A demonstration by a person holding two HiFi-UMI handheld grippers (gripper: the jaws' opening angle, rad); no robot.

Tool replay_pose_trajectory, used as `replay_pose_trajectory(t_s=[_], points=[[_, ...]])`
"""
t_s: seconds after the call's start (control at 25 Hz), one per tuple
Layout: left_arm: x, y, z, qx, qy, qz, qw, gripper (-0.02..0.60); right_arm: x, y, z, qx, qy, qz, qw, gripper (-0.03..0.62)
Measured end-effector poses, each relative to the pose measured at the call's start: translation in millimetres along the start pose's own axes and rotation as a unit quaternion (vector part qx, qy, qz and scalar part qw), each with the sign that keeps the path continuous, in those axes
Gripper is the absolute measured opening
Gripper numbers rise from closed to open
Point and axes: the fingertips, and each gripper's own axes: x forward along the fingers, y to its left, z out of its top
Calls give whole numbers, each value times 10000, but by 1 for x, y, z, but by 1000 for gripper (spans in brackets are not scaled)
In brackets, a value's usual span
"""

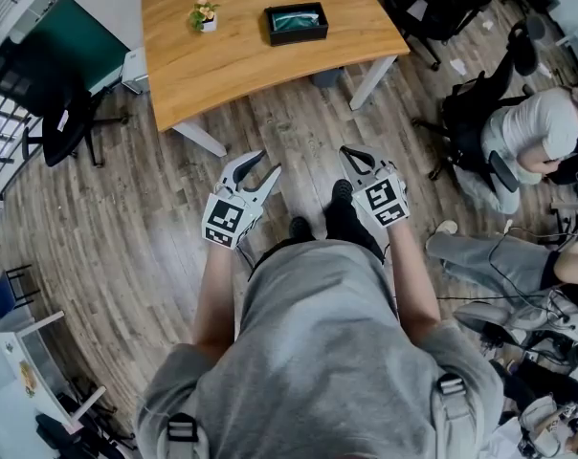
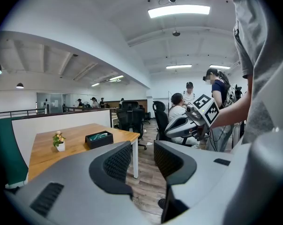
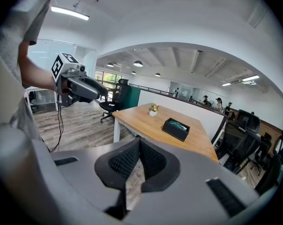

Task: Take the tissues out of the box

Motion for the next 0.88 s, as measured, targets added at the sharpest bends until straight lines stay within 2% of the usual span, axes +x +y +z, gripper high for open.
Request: replay_pose_trajectory(t_s=[0.24, 0.32, 0.52, 0.88], points=[[2, -3, 0, -1, -35, -42, 10000, 169, -2, 3, 4, 9, -168, 72, 9998, 10], [2, -3, 2, 2, -34, -36, 10000, 169, -4, 2, 6, 21, -228, 75, 9997, 49], [6, -4, 6, 11, -64, -49, 10000, 170, -4, -5, 10, 76, -371, 5, 9993, 209], [14, -1, 6, 40, 21, -6, 10000, 188, 3, -17, 14, 171, -543, -11, 9984, 325]])
